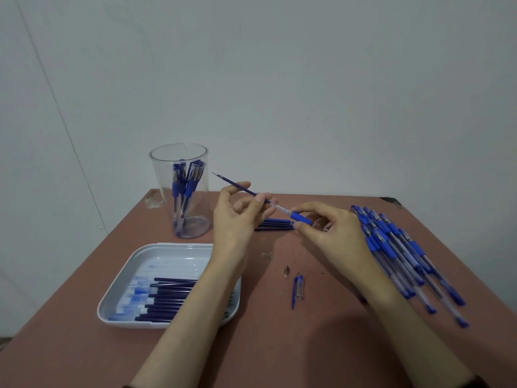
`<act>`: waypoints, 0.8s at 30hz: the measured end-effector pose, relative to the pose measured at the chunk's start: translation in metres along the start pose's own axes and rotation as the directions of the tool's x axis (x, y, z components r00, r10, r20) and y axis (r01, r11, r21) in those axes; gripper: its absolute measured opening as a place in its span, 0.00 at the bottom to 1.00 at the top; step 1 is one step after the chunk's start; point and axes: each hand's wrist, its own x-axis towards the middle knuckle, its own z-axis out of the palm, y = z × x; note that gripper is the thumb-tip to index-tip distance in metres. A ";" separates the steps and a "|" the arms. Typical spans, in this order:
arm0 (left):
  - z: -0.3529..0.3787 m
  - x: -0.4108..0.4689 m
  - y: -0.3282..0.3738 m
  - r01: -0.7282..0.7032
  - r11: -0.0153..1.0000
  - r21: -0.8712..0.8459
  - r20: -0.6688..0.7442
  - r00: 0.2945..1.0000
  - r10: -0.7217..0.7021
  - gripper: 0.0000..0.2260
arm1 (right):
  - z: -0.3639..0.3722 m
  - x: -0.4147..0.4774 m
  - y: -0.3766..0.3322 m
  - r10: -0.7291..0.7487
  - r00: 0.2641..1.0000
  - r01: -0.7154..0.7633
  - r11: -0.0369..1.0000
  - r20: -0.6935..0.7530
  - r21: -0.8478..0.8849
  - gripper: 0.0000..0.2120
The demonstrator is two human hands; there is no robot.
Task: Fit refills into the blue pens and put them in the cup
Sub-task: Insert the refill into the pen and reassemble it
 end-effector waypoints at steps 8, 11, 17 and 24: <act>0.003 -0.003 -0.003 0.061 0.985 0.158 0.130 0.988 -0.082 0.06 | 0.004 0.001 0.002 -0.013 1.000 0.013 1.000 0.018 -0.003 0.10; 0.004 -0.004 -0.002 0.082 0.979 0.188 0.170 0.979 -0.115 0.05 | 0.005 0.001 -0.001 0.029 0.999 -0.033 0.993 0.041 0.112 0.11; 0.000 -0.002 -0.001 0.041 0.924 0.379 0.239 0.961 -0.141 0.10 | -0.001 0.003 -0.008 0.235 0.956 -0.294 0.728 0.178 0.619 0.08; -0.011 -0.003 0.002 0.002 0.621 0.784 0.397 0.767 -0.504 0.15 | -0.009 0.006 -0.007 0.280 0.940 -0.322 0.539 0.195 0.778 0.10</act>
